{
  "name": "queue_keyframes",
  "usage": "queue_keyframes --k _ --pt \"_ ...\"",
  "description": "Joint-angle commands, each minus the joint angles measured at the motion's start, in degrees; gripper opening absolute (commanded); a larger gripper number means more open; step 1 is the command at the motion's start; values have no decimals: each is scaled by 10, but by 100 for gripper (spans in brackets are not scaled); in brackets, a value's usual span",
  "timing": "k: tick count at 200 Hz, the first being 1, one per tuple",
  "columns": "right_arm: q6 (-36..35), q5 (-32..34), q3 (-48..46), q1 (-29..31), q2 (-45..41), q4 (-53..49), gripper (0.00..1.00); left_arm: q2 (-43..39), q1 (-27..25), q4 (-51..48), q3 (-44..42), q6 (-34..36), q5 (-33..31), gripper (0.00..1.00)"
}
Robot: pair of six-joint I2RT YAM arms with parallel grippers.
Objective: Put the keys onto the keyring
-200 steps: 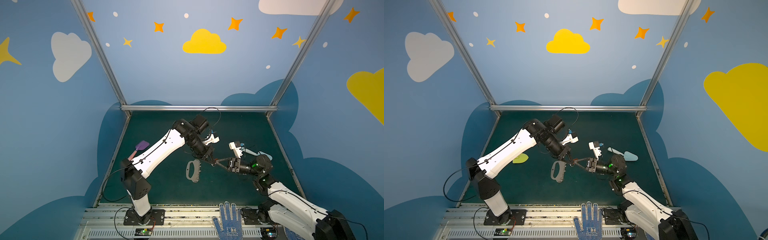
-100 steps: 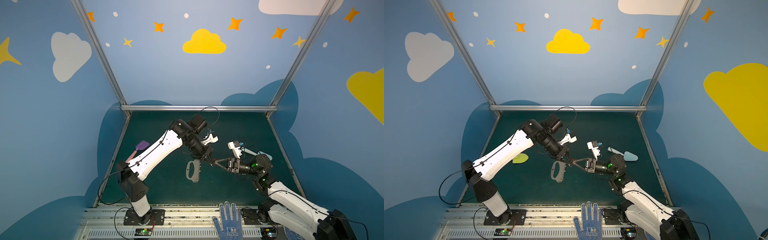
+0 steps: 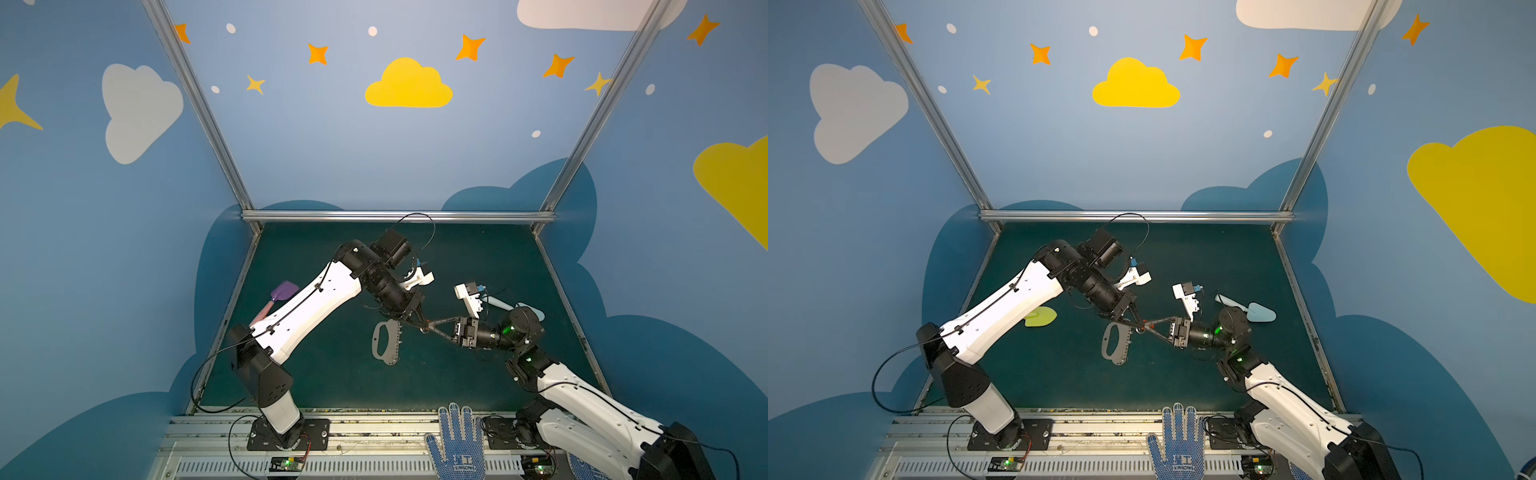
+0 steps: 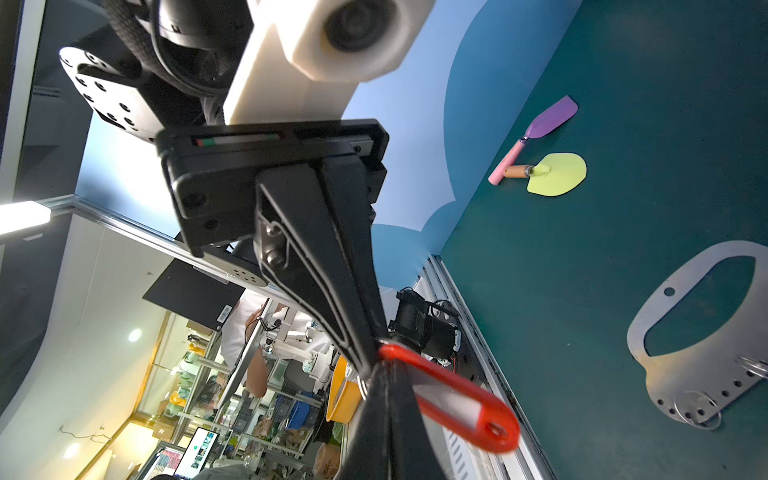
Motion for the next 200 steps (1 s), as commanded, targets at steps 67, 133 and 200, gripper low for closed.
queue_keyframes --k 67,133,200 --pt "4 36 3 8 -18 -19 0 -80 49 155 -73 -74 80 32" --pt "47 63 -5 6 -9 54 0 -133 66 263 -181 -156 48 34" --pt "-129 152 -32 4 -84 -75 0 -213 136 413 -345 -283 -35 39"
